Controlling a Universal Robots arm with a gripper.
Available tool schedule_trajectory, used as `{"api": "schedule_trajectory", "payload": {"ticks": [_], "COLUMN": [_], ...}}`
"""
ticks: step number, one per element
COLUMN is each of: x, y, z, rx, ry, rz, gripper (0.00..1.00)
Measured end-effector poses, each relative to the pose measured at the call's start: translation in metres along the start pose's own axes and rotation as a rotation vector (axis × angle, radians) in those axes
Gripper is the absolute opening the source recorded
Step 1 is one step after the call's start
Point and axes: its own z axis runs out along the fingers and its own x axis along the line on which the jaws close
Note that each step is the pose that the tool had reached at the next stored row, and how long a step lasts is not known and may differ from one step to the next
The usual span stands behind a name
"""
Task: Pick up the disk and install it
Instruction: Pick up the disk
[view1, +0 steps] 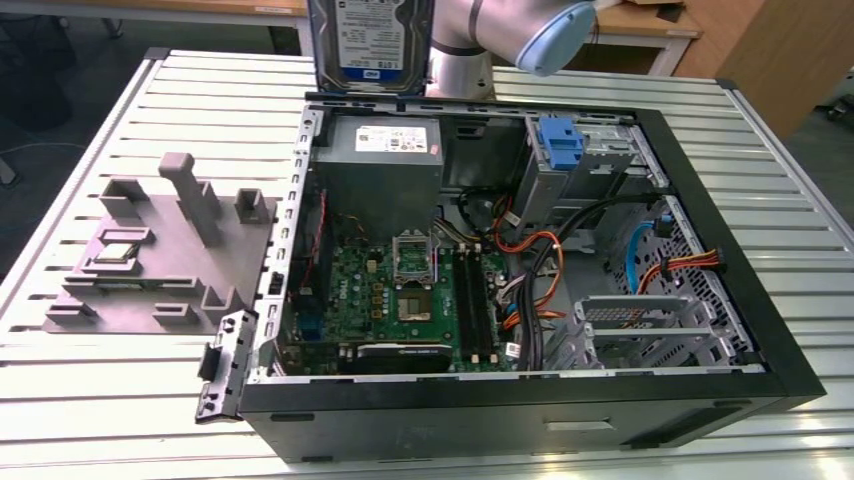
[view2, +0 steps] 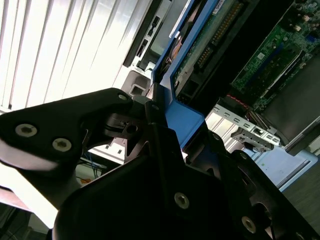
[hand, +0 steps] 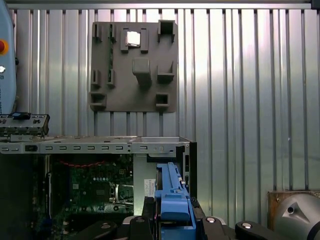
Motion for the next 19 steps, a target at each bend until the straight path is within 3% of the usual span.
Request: {"api": "schedule_trajectory", "payload": {"ticks": [19], "x": [-0.0002], "y": [-0.0079], "z": [-0.0001], "rx": [0.0001], "ry": [-0.0001], "rz": [0.0], "gripper": [0.37]}}
